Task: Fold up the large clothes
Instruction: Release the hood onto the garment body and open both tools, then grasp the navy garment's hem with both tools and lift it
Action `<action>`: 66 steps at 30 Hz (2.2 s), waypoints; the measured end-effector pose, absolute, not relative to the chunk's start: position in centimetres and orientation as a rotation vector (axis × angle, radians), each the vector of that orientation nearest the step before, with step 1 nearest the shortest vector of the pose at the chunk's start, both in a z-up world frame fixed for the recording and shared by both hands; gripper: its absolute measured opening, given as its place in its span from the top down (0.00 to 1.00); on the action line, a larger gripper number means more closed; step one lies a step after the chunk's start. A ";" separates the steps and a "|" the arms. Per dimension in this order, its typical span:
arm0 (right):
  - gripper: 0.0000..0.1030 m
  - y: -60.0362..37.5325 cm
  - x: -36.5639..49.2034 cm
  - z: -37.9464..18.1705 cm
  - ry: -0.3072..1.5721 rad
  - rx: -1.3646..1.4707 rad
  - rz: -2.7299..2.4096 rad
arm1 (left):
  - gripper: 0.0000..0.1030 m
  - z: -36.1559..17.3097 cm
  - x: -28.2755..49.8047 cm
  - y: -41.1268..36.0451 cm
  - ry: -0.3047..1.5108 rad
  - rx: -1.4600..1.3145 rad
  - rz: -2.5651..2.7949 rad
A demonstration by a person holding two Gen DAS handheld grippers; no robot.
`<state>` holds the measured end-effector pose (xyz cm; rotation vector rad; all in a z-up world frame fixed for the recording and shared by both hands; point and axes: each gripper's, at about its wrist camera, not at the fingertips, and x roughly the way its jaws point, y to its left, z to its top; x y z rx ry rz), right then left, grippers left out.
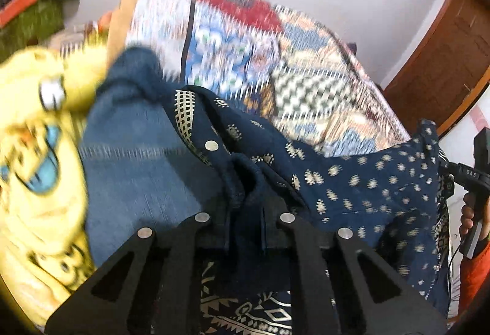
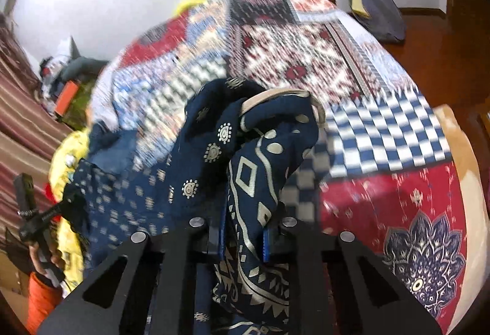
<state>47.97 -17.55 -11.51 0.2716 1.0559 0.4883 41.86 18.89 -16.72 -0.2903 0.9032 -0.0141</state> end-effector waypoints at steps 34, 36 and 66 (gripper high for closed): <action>0.70 -14.3 47.8 -6.5 0.928 -0.014 0.392 | 0.77 -15.6 42.5 19.7 0.966 -0.176 0.145; 0.51 -14.9 45.9 -4.5 0.889 -0.028 0.384 | 0.68 -13.3 40.7 18.6 0.929 -0.134 0.137; 0.21 -22.4 27.9 -13.5 1.216 0.075 0.393 | 0.32 -22.5 18.8 15.6 1.226 -0.431 -0.118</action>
